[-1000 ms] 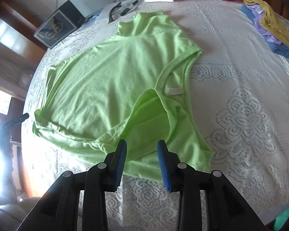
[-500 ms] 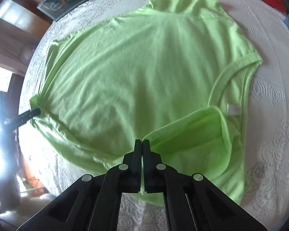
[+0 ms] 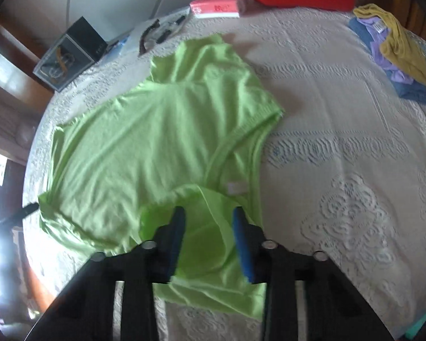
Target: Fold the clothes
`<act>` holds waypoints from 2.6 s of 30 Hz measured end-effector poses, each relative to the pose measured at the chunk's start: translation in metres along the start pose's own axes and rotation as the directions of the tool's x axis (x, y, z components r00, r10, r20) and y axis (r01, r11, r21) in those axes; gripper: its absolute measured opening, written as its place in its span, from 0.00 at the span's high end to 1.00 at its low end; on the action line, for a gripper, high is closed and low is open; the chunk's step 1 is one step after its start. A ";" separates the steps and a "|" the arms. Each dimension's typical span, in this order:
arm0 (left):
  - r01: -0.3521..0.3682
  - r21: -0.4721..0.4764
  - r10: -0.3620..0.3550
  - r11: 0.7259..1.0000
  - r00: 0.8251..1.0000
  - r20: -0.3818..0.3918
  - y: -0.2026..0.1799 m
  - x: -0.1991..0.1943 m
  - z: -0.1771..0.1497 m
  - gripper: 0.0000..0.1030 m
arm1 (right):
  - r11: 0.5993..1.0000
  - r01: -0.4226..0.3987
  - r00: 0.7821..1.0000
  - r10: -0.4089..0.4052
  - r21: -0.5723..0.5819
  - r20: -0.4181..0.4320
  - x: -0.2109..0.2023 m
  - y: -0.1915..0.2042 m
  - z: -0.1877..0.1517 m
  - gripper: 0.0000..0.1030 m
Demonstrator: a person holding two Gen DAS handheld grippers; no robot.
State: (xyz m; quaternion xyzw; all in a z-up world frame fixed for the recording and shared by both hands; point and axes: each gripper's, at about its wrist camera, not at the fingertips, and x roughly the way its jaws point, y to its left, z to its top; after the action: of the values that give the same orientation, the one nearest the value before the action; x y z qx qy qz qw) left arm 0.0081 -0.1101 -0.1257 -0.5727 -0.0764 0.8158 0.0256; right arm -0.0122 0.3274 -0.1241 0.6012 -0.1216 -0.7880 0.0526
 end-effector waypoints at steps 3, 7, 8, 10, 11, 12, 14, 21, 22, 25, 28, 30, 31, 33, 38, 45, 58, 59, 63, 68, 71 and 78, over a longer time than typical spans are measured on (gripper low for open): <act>-0.003 0.015 0.003 1.000 1.000 -0.017 -0.007 0.004 0.000 0.25 | 1.000 0.011 0.999 -0.012 -0.007 -0.047 0.010 -0.008 -0.013 0.76; -0.009 0.018 0.010 1.000 0.999 -0.047 -0.008 0.009 -0.003 0.25 | 0.998 0.048 0.995 -0.052 -0.051 -0.084 0.029 0.000 -0.010 0.62; -0.011 0.019 0.012 1.000 0.998 -0.054 -0.008 0.010 -0.004 0.25 | 0.995 0.071 0.991 -0.078 -0.064 -0.110 0.037 0.002 -0.008 0.63; -0.011 0.015 0.011 1.000 0.998 -0.056 -0.004 0.012 -0.005 0.25 | 0.995 0.081 0.986 -0.089 -0.063 -0.141 0.046 0.005 -0.001 0.94; -0.010 0.012 0.010 1.000 0.999 -0.054 -0.003 0.012 -0.005 0.25 | 0.999 0.018 0.993 -0.021 -0.028 -0.117 0.043 0.003 0.004 0.94; -0.007 0.003 0.007 1.000 0.999 -0.051 0.000 0.011 -0.005 0.25 | 0.998 -0.055 0.996 0.057 0.031 -0.062 0.035 -0.002 0.010 0.94; -0.010 -0.018 0.009 1.000 0.999 -0.049 0.005 0.014 -0.003 0.25 | 0.969 -0.199 0.979 0.189 0.149 0.083 0.017 -0.017 0.020 0.88; -0.018 -0.065 0.014 0.998 0.998 -0.054 0.028 0.021 0.011 0.25 | 0.991 -0.097 0.993 0.090 0.088 0.082 -0.004 -0.016 0.023 0.45; -0.011 -0.074 0.007 0.997 0.999 -0.053 0.032 0.022 0.016 0.25 | 0.995 -0.089 0.994 0.085 0.054 0.061 -0.002 -0.009 0.021 0.45; 0.012 -0.088 -0.016 0.996 0.999 -0.045 0.041 0.028 0.044 0.16 | 0.998 -0.068 0.997 0.068 0.013 0.038 0.007 0.003 0.025 0.45; 0.016 -0.097 -0.020 0.995 0.999 -0.042 0.051 0.038 0.082 0.00 | 0.998 -0.063 0.997 0.062 0.025 0.038 0.017 0.007 0.051 0.45; 0.019 -0.120 -0.027 0.993 0.998 -0.059 0.058 0.050 0.112 0.00 | 0.997 -0.072 0.997 0.071 0.033 0.035 0.025 0.012 0.078 0.40; 0.020 -0.131 -0.029 0.991 0.997 -0.068 0.061 0.056 0.126 0.00 | 0.996 -0.074 0.997 0.073 0.043 0.038 0.029 0.013 0.094 0.29; -0.023 -0.134 0.008 0.991 0.993 -0.114 0.072 0.075 0.156 0.00 | 0.995 -0.074 0.996 0.071 0.068 0.045 0.039 0.015 0.129 0.22; -0.125 -0.108 0.099 0.986 0.971 -0.217 0.086 0.118 0.204 0.00 | 0.990 -0.063 0.997 0.057 0.127 0.050 0.061 0.016 0.215 0.22; -0.136 -0.091 0.113 0.987 0.967 -0.227 0.085 0.144 0.208 0.00 | 0.994 0.058 0.998 -0.059 0.093 0.012 0.107 0.025 0.279 0.22; -0.081 -0.088 0.069 0.993 0.989 -0.127 0.078 0.124 0.199 0.84 | 0.979 0.147 0.989 -0.141 -0.144 0.051 0.112 0.067 0.264 0.93; -0.081 -0.064 0.074 0.995 0.993 -0.092 0.075 0.116 0.195 0.84 | 0.985 0.110 0.992 -0.101 -0.132 0.076 0.099 0.064 0.258 0.93; -0.055 -0.013 0.055 0.998 0.998 0.025 0.072 0.085 0.169 0.84 | 0.988 -0.003 0.984 0.031 -0.157 0.177 0.046 0.053 0.210 0.93; -0.082 0.028 0.079 0.996 0.993 0.083 0.080 0.063 0.120 0.84 | 0.973 -0.046 0.968 0.099 -0.226 0.230 0.005 0.040 0.133 0.93; -0.070 0.019 0.070 0.997 0.997 0.044 0.084 0.059 0.080 0.84 | 0.972 -0.046 0.977 0.092 -0.232 0.193 0.006 0.031 0.089 0.92; 0.009 -0.062 -0.012 0.998 0.999 -0.040 0.099 0.055 0.052 0.79 | 0.991 -0.089 0.995 0.093 -0.097 0.038 0.039 -0.002 0.019 0.77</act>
State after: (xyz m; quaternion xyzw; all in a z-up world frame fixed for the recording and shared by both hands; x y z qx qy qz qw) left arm -0.0548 -0.2061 -0.1746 -0.5891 -0.1039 0.8012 0.0138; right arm -0.0408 0.3229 -0.1567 0.5750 -0.1121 -0.8023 0.1144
